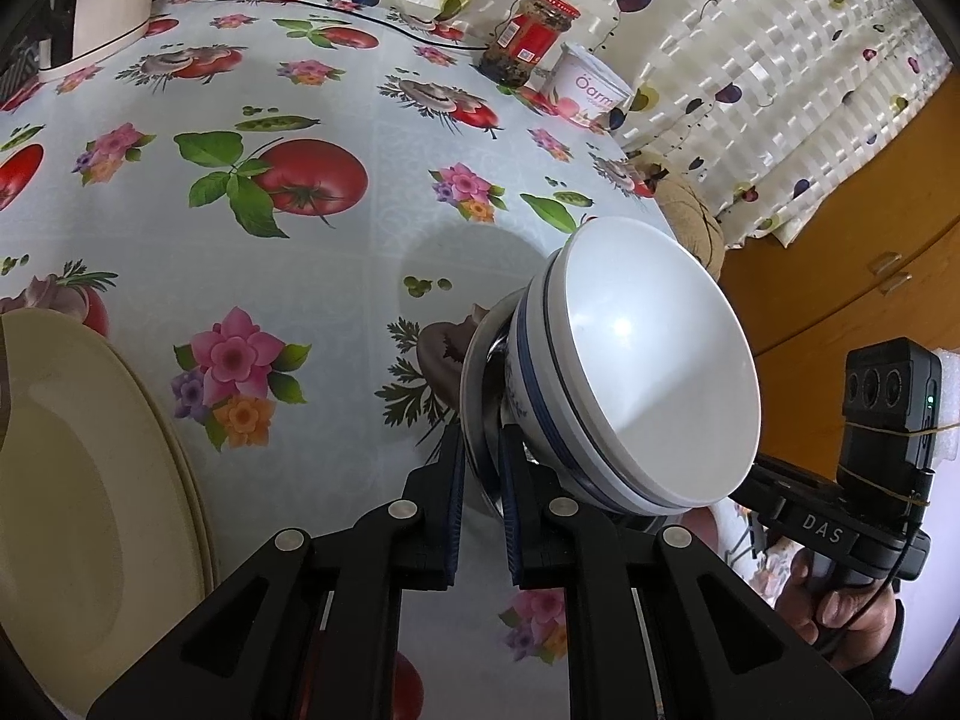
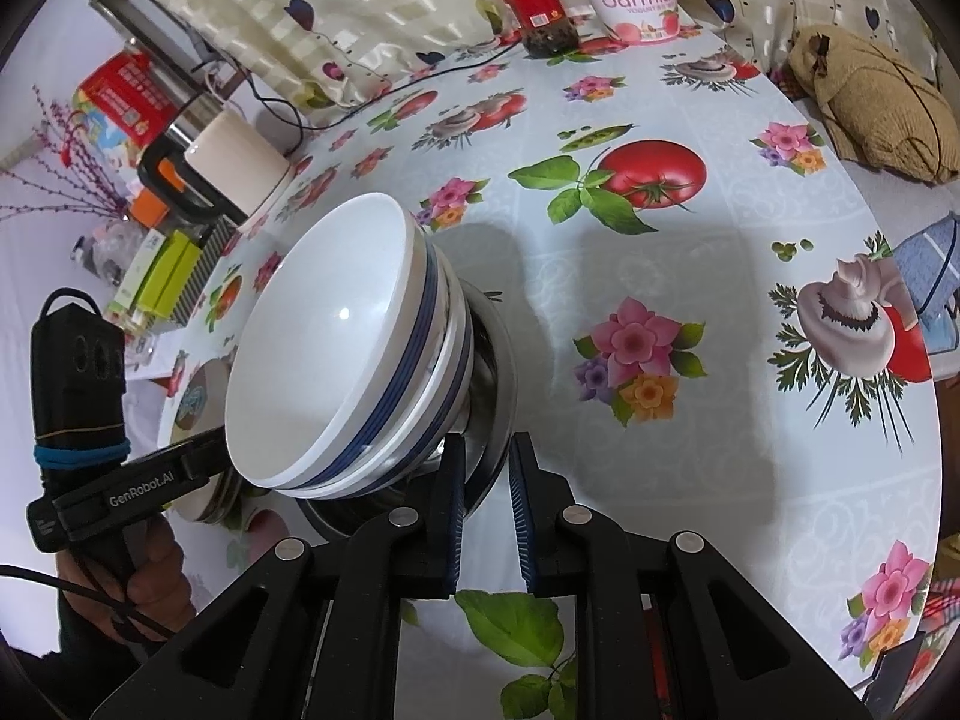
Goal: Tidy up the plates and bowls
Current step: 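Lift the steel bowl with its nested white bowls using the left gripper, then carry the steel bowl stack with the left gripper over the beige plates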
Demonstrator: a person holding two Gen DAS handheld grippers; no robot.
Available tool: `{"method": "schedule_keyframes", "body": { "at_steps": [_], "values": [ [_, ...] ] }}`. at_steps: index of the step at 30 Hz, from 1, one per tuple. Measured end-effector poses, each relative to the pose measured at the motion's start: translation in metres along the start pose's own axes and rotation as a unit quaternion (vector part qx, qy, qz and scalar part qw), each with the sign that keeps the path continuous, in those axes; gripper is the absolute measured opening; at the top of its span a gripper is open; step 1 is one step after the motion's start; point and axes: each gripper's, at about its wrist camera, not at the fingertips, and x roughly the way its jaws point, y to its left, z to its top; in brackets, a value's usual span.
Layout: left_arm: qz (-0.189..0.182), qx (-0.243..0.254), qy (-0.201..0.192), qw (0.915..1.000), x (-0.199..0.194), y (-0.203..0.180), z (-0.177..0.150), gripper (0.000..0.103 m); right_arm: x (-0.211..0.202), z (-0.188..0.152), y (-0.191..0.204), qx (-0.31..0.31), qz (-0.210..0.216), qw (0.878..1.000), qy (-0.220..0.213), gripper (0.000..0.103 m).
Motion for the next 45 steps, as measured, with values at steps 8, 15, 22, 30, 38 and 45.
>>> {"method": "schedule_keyframes", "body": {
  "at_steps": [8, 15, 22, 30, 38, 45],
  "values": [
    [0.005, 0.002, -0.007, 1.0, -0.006, -0.002, 0.0, 0.012, -0.001, -0.001, 0.002, -0.002, 0.001, 1.0, -0.002, 0.016],
    [0.011, 0.001, -0.015, 0.9998, -0.013, -0.002, 0.001, 0.011, -0.003, 0.002, 0.006, -0.008, 0.002, 1.0, -0.004, 0.016],
    [0.016, -0.005, -0.028, 0.9995, -0.026, 0.002, 0.003, 0.011, -0.005, 0.007, 0.017, -0.021, 0.003, 1.0, -0.007, 0.016],
    [0.021, -0.012, -0.044, 0.9987, -0.044, 0.009, 0.003, 0.011, -0.008, 0.013, 0.035, -0.042, 0.008, 0.999, -0.012, 0.016],
    [0.028, -0.02, -0.058, 0.9977, -0.061, 0.017, 0.0, 0.011, -0.008, 0.015, 0.054, -0.06, 0.014, 0.998, -0.012, 0.016],
    [0.034, -0.03, -0.07, 0.9965, -0.076, 0.027, -0.003, 0.011, -0.005, 0.017, 0.071, -0.077, 0.02, 0.997, -0.011, 0.016]
  ]
}}
